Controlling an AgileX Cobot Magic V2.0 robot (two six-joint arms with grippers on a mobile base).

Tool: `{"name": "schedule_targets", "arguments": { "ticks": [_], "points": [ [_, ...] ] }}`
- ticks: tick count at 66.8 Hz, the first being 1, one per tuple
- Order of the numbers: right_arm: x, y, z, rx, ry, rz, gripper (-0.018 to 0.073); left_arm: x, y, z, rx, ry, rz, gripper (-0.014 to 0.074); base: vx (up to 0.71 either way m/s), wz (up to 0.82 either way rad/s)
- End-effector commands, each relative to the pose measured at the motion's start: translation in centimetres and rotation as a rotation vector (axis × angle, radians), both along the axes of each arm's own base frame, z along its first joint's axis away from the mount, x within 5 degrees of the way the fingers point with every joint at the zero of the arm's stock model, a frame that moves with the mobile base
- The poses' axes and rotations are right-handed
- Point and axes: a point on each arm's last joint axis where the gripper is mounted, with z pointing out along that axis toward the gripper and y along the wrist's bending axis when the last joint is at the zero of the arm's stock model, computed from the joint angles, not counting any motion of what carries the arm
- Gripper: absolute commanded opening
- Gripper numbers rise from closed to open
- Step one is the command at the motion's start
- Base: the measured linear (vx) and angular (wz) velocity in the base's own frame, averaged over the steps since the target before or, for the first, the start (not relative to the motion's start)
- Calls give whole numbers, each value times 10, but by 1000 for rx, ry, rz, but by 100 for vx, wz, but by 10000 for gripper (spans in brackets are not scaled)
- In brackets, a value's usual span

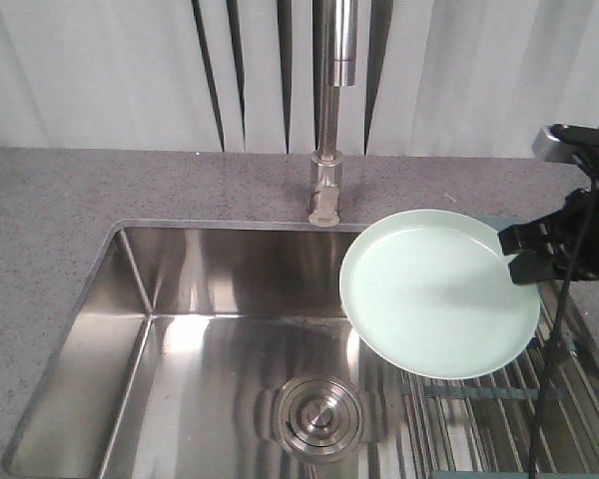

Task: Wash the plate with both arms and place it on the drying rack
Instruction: 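Carry the plate over the grey wire drying rack with the right gripper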

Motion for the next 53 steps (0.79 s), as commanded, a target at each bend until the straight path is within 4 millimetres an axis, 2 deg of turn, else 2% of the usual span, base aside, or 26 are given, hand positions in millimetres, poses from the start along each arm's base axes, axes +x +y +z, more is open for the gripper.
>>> {"name": "schedule_targets", "arguments": {
  "ticks": [1, 10, 23, 37, 53],
  "points": [
    [-15, -9, 20, -4, -110, -48, -1, 3, -1, 13, -38, -81, 6, 590, 0, 0],
    [-30, -21, 29, -64, -121, -92, -1, 3, -1, 13, -38, -81, 6, 590, 0, 0],
    [-38, -33, 29, -198, -71, -155, -1, 3, -1, 13, -38, -81, 6, 590, 0, 0],
    [-34, -43, 22, -294, -37, -189, -1, 3, -1, 13, -38, -81, 6, 590, 0, 0],
    [-14, -50, -1, -336, 16, -178, -1, 3, -1, 13, -38, -81, 6, 590, 0, 0]
  ]
}}
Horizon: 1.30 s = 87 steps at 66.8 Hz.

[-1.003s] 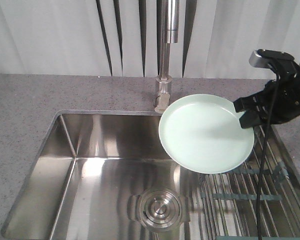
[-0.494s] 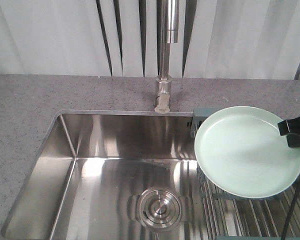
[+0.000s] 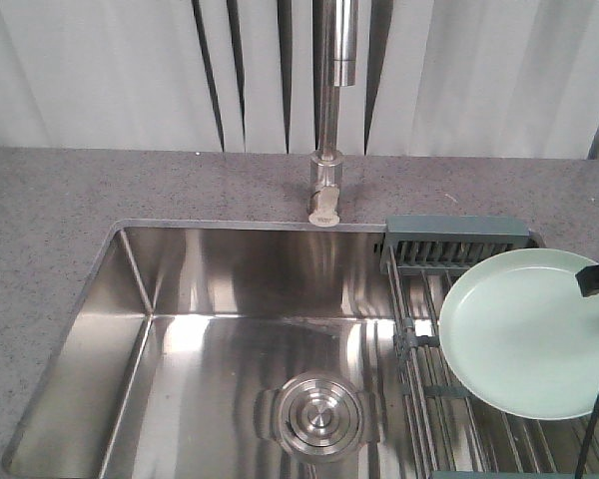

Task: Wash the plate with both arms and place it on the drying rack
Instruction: 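Carry the plate over the grey wire drying rack with the right gripper, then lower the plate into the rack, open the right gripper, withdraw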

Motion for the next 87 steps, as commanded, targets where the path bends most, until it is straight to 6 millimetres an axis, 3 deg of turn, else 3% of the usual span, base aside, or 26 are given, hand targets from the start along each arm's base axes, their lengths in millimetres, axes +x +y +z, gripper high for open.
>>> {"name": "schedule_targets", "arguments": {
  "ticks": [1, 25, 38, 54, 70, 78, 87],
  "points": [
    [11, -5, 5, -27, -73, -8, -1, 3, -1, 13, -38, -81, 6, 590, 0, 0],
    [41, -8, -41, -7, 26, -1, -1, 3, -1, 13, -38, -81, 6, 590, 0, 0],
    [50, 5, -52, -17, 39, 50, 0, 3, -1, 13, -38, -81, 6, 590, 0, 0],
    [54, 6, -65, 3, 87, 36, 46, 3, -1, 13, -38, -81, 6, 590, 0, 0],
    [47, 8, -45, 10, 20, 28, 267, 3, -1, 13, -38, -81, 6, 590, 0, 0],
    [33, 9, -15, 7, -78, 19, 342, 3, -1, 13, -38, -81, 6, 590, 0, 0],
    [6, 16, 28, 28, -230, 34, 353, 3, -1, 13, -38, -81, 6, 590, 0, 0]
  ]
}}
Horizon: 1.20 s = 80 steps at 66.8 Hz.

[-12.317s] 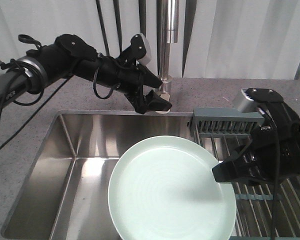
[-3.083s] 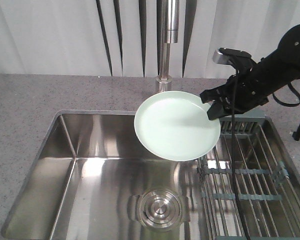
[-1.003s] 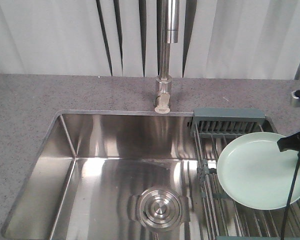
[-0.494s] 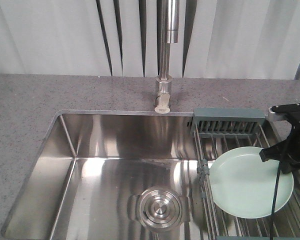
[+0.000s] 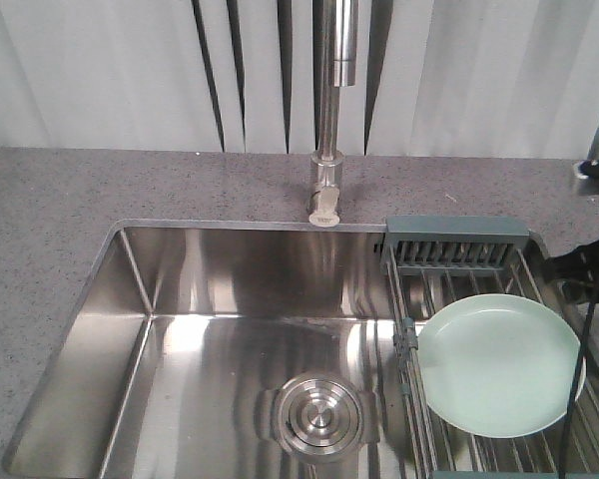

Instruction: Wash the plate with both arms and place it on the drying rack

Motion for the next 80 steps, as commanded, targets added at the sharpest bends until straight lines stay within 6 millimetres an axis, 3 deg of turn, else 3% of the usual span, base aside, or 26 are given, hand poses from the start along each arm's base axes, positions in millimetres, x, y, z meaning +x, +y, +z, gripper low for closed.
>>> {"name": "schedule_targets", "arguments": {
  "ticks": [1, 12, 25, 42, 59, 80],
  "points": [
    [-23, 6, 50, 4, -197, 22, 353, 3, -1, 13, -38, -81, 6, 590, 0, 0],
    [-69, 30, 91, -7, -391, 126, 337, 3, -1, 13, -38, -81, 6, 590, 0, 0],
    [-120, 47, 88, 38, -536, 206, 320, 3, -1, 13, -38, -81, 6, 590, 0, 0],
    [-174, 44, 81, 65, -661, 216, 286, 3, -1, 13, -38, -81, 6, 590, 0, 0],
    [-204, 41, 67, 65, -711, 218, 253, 3, -1, 13, -38, -81, 6, 590, 0, 0],
    [-208, 40, 68, 73, -723, 210, 230, 3, -1, 13, -38, -81, 6, 590, 0, 0]
  ]
}}
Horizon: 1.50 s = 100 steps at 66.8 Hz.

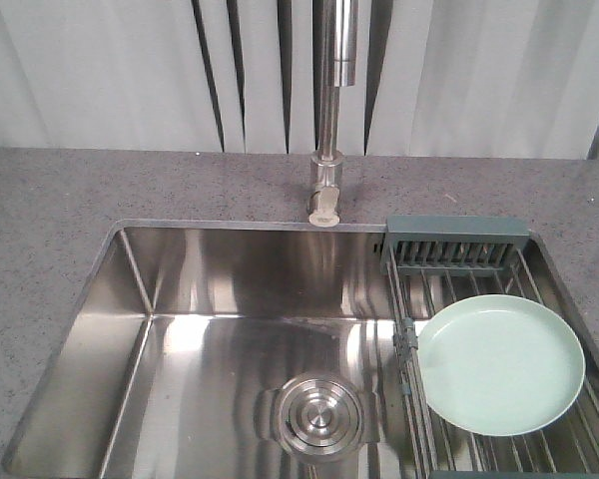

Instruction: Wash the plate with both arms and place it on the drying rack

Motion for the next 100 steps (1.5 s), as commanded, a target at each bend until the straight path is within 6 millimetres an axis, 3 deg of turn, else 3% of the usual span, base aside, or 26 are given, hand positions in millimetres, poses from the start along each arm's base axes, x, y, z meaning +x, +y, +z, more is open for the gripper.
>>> {"name": "schedule_targets", "arguments": {
  "ticks": [1, 17, 85, 100],
  "points": [
    [2, 0, 12, 22, -76, -5, 221, 3, -1, 13, -38, -81, 6, 590, 0, 0],
    [2, 1, 12, 69, -59, -25, -15, 3, -1, 13, -38, -81, 6, 590, 0, 0],
    [0, 1, 7, 58, -3, -19, -9, 3, -1, 13, -39, -85, 7, 590, 0, 0],
    [0, 1, 7, 58, -3, -19, -9, 16, -3, 23, -50, -81, 22, 590, 0, 0]
  ]
}}
